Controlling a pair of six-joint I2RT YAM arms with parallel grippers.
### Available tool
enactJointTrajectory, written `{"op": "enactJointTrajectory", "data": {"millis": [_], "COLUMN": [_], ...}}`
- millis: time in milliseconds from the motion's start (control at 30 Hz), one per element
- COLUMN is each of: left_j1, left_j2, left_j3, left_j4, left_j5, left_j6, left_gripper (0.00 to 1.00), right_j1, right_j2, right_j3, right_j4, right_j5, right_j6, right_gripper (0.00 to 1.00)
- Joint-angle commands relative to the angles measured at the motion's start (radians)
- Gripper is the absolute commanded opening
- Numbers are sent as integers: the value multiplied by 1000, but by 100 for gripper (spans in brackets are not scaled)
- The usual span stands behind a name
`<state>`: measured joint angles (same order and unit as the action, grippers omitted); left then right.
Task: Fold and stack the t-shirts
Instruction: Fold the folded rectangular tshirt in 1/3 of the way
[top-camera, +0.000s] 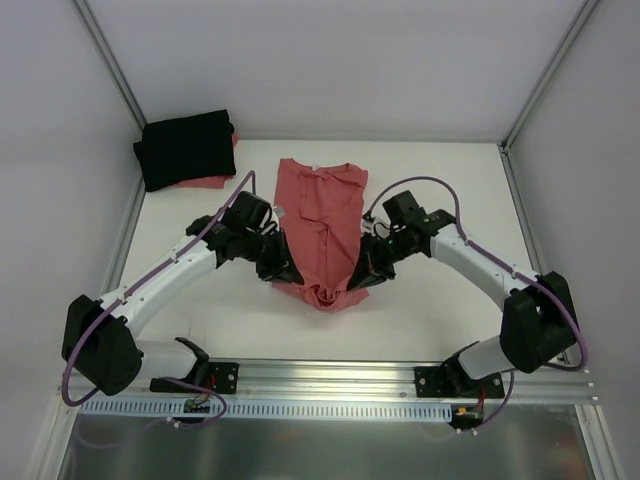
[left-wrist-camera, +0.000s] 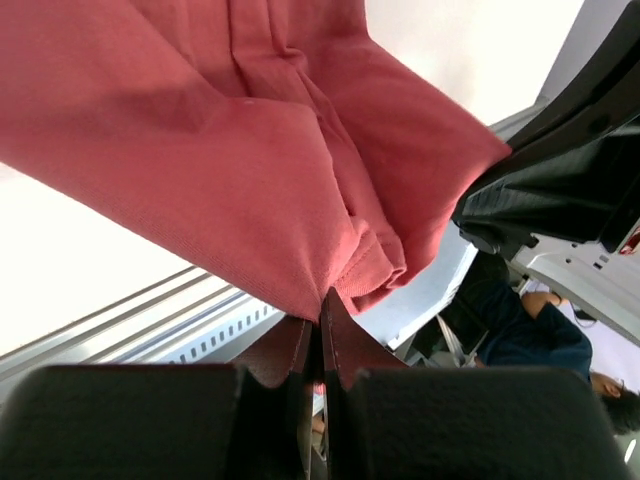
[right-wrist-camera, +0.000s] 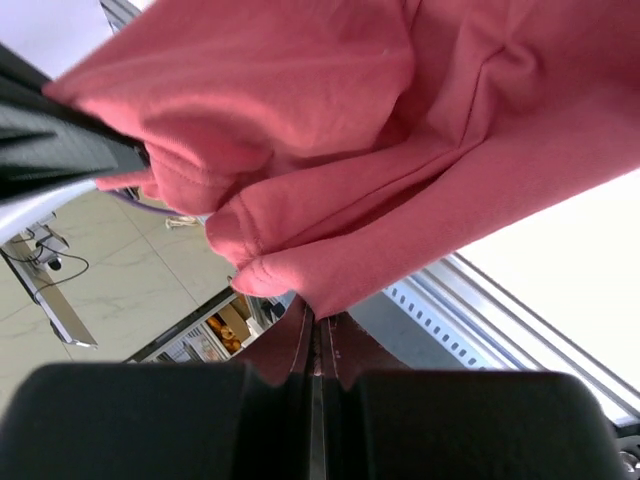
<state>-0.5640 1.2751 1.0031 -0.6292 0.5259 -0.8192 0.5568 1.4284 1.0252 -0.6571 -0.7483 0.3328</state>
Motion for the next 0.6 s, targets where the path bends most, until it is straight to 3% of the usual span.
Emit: {"op": "enactJointTrajectory", "data": {"millis": [0,233,567], "left_j1": [-1,53,128], "left_j2": [18,81,289], "left_j3": [66,132,282], "left_j4": [-56,-92,-161], "left_j5": [-56,-132,-184], "left_j6": [31,43,120], "left_gripper": [0,0,0], "right_j1": [-37,-67,-138], "right_j2": [59,217,414], "right_j3": [101,237,432], "right_j4": [-71,-99,-160], "right_j5": [-16,-26,-37], "right_j6": [-81,-135,-198], "right_gripper": [0,1,0]}}
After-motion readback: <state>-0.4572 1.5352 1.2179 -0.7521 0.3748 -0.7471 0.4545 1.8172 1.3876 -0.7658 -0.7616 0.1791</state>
